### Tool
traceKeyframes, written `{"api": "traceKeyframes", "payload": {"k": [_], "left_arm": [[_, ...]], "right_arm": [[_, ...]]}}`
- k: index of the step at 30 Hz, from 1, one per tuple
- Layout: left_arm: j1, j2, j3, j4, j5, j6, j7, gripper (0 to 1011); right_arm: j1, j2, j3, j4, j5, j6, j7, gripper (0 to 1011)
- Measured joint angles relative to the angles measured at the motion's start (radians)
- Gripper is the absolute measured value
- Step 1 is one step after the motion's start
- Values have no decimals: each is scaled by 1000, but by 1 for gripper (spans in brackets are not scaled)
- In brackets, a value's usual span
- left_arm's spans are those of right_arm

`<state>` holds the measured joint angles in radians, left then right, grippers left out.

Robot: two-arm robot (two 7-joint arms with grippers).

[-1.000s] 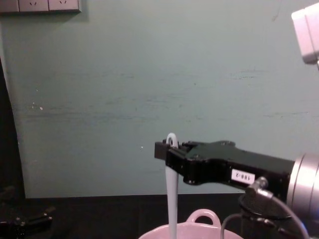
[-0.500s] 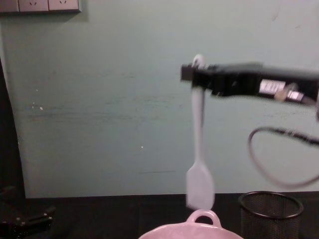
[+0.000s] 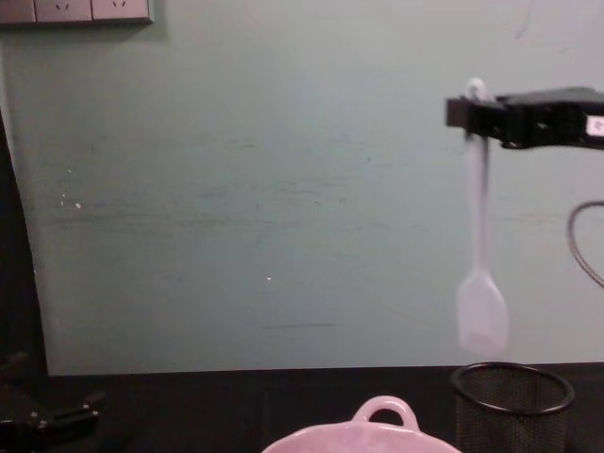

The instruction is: Use the one hand to pick up the spoon and stir the clear water in the bowl.

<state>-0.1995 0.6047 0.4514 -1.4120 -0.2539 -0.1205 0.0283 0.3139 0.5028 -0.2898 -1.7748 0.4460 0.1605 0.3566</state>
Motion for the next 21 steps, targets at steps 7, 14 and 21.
{"api": "traceKeyframes", "payload": {"k": [7, 14, 21], "left_arm": [[0, 0, 0, 0, 0, 0, 0, 1011], [0, 0, 0, 0, 0, 0, 0, 1011], [0, 0, 0, 0, 0, 0, 0, 1011]], "right_arm": [[-22, -5, 23, 58, 9, -14, -13, 109], [-34, -22, 27, 103, 24, -20, -14, 108], [-49, -48, 24, 156, 51, -20, -12, 108]]}}
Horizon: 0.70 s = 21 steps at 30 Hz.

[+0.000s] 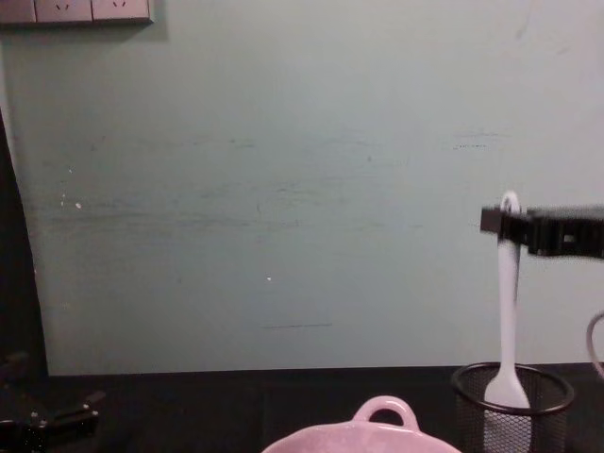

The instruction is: Use the one hand to pick up the spoon and stir the clear water in the bowl.

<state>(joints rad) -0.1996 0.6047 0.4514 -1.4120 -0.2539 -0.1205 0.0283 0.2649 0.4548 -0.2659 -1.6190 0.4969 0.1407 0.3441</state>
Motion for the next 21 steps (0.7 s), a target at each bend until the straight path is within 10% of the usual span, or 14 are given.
{"api": "traceKeyframes", "payload": {"k": [21], "left_arm": [[0, 0, 0, 0, 0, 0, 0, 1011]], "right_arm": [[-25, -57, 52, 120, 192, 15, -7, 108]]}}
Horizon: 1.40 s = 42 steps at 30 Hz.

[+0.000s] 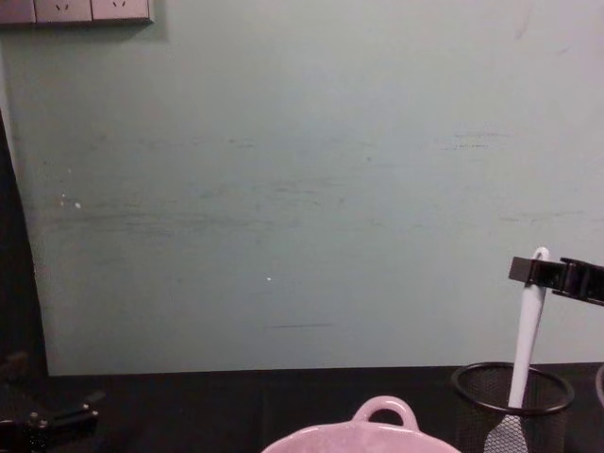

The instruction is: Use the one hand to pick up the spoon and stir the clear water in the bowl.

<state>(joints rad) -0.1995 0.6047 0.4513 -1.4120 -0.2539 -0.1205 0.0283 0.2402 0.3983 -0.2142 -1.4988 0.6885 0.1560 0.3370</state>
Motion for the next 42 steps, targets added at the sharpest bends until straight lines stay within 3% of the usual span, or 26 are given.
{"api": "traceKeyframes", "payload": {"k": [15, 28, 37, 40, 42], "left_arm": [[0, 0, 0, 0, 0, 0, 0, 1011], [0, 0, 0, 0, 0, 0, 0, 1011], [0, 0, 0, 0, 0, 0, 0, 1011], [0, 0, 0, 0, 0, 0, 0, 1011], [0, 0, 0, 0, 0, 0, 0, 1011]], "right_arm": [[11, 26, -12, -24, 38, -22, -7, 108], [29, 27, -34, 14, 57, -35, -17, 108], [30, 18, -30, 50, 98, -35, -18, 110], [27, 18, -27, 52, 106, -36, -23, 139], [23, 19, -21, 53, 115, -37, -30, 218]]}}
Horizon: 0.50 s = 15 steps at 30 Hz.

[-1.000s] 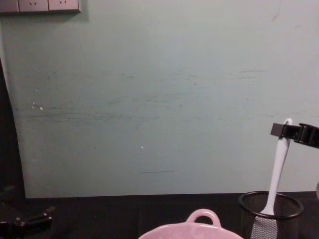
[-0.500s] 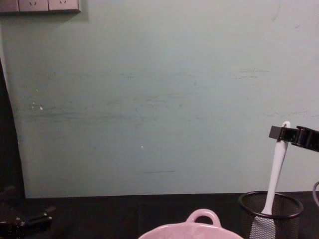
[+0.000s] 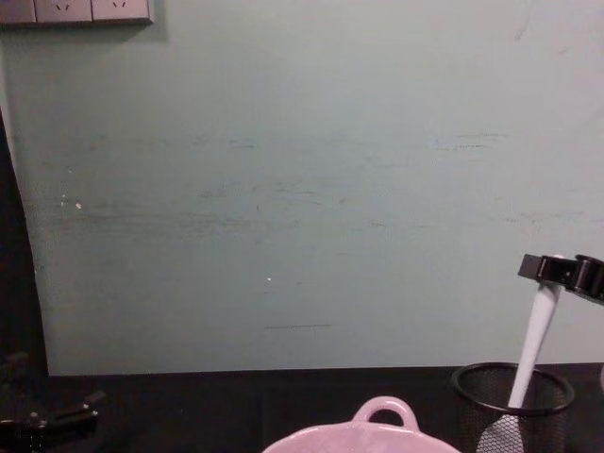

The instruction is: Use the one hand to pick up the spoon and stir the clear water in the bowl.

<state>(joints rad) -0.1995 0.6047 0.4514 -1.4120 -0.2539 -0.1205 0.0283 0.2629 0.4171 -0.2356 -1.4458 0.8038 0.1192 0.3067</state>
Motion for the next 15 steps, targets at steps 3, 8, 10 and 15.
{"api": "traceKeyframes", "payload": {"k": [3, 8, 10, 15], "left_arm": [[0, 0, 0, 0, 0, 0, 0, 1011], [0, 0, 0, 0, 0, 0, 0, 1011], [0, 0, 0, 0, 0, 0, 0, 1011], [0, 0, 0, 0, 0, 0, 0, 1011]], "right_arm": [[-4, 3, 2, 0, 4, -1, -6, 317], [-16, 15, 13, -4, 11, -3, -19, 481], [-22, 19, 20, -4, 16, -4, -22, 565], [-35, 27, 32, -4, 28, -6, -28, 707]]}}
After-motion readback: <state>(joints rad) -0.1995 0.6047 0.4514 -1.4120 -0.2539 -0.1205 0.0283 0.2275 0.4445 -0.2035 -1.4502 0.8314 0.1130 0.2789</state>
